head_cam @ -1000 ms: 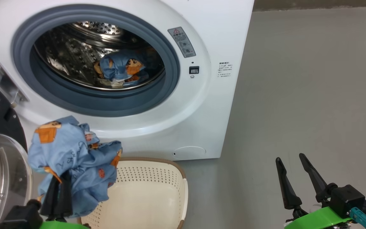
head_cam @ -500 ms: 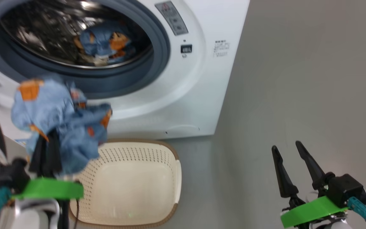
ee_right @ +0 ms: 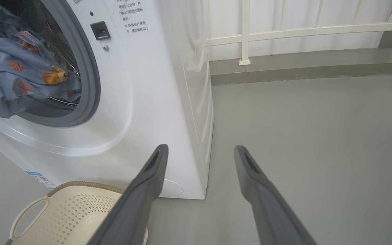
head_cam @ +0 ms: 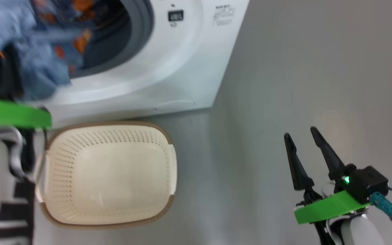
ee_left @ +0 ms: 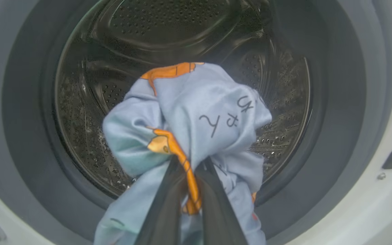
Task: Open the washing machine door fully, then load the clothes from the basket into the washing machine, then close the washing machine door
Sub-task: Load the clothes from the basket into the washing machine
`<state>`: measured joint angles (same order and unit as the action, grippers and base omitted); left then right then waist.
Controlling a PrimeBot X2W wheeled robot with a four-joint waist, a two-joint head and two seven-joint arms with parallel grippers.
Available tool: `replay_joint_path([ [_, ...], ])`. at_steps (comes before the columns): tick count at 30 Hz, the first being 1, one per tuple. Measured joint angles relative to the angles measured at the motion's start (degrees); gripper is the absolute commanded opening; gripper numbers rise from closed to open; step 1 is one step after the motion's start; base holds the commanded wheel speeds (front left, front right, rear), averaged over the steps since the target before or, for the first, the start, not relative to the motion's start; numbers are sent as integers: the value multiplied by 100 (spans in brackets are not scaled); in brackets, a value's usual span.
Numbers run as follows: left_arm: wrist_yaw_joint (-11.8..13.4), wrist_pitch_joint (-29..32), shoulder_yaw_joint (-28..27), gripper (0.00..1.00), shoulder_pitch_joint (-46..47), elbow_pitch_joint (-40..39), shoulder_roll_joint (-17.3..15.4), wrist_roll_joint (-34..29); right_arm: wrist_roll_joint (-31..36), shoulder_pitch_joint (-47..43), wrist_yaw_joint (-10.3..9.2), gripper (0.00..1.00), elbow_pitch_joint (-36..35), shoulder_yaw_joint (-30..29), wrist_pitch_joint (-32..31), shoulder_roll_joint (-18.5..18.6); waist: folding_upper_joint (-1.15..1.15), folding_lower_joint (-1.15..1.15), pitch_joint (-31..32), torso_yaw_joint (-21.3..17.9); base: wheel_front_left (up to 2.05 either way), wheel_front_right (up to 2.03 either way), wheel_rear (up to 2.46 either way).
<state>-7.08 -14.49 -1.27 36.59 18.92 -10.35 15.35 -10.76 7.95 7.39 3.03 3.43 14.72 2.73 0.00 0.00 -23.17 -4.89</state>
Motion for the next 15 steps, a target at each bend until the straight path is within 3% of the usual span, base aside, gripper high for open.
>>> replay_joint_path([
  [15, -26, 343, 292, 0, 2343, 1593, -526, 335, -204, 398, 0, 100, -97, 210, 1, 1, 0, 0, -1234, -498, 0, 0, 0],
])
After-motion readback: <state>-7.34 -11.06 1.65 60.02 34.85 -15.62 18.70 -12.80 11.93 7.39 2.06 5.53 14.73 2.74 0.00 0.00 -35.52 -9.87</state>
